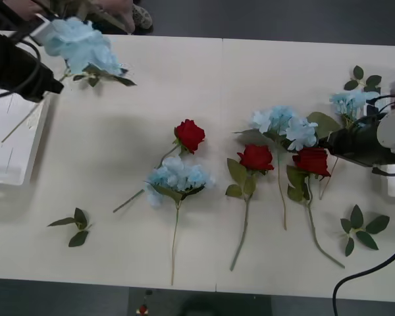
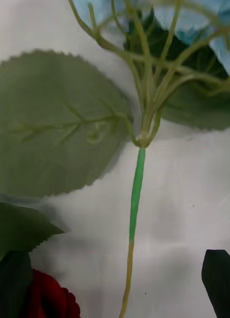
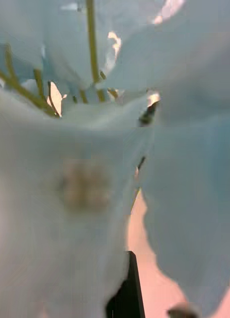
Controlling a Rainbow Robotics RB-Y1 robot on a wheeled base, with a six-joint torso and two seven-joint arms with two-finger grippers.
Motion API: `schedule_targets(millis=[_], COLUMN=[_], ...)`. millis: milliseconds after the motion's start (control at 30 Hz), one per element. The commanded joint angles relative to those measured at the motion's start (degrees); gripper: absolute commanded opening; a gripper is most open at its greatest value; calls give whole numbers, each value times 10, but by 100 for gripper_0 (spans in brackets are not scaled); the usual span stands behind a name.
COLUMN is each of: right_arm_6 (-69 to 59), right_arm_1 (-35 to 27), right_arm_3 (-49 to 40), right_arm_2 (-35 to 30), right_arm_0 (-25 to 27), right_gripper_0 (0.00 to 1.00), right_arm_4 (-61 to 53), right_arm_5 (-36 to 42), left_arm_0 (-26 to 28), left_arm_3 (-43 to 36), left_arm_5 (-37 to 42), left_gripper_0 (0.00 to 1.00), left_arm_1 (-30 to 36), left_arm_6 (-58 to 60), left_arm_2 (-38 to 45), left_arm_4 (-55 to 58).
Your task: Put the red flowers into the right box and the blue flowers into the left box
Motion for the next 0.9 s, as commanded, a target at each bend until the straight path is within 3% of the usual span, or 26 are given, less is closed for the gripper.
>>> schedule_targets(millis=[33, 233, 267, 300, 400, 667, 700, 800, 900], right_arm_6=[-24, -21, -21, -21, -24, -24, -24, -24, -21], right_arm_1=[-8, -8, -8, -7, -8, -8, -8, -8, -8], right_arm_3=[15, 26, 26, 27, 26, 26, 26, 26, 26], right_arm_2=[-3, -2, -3, -3, -3, -3, -3, -2, -3], right_arm_0=[-20, -19, -20, -20, -20, -19, -19, -19, -18], right_gripper_0=[100, 99, 90, 76, 3, 0, 0, 0, 0], right_arm_4=[14, 25, 27, 28, 31, 33, 33, 36, 36], right_arm_5=[-20, -23, -23, -23, -24, -24, -24, -24, -24], left_arm_0=[86, 231, 245, 255, 277, 279, 278, 279, 278], left_arm_3=[9, 44, 48, 53, 77, 139, 147, 161, 162], left_arm_5=[34, 45, 38, 29, -9, -77, -85, -99, -105], left_gripper_0=[0, 0, 0, 0, 0, 0, 6, 38, 76], left_arm_1=[66, 72, 70, 67, 60, 26, 23, 23, 23], left_arm_6=[-2, -36, -36, -37, -36, -34, -34, -36, -36], left_arm_2=[106, 280, 290, 297, 301, 288, 286, 285, 285], left_arm_4=[1, -38, -43, -47, -79, -153, -158, -160, -167])
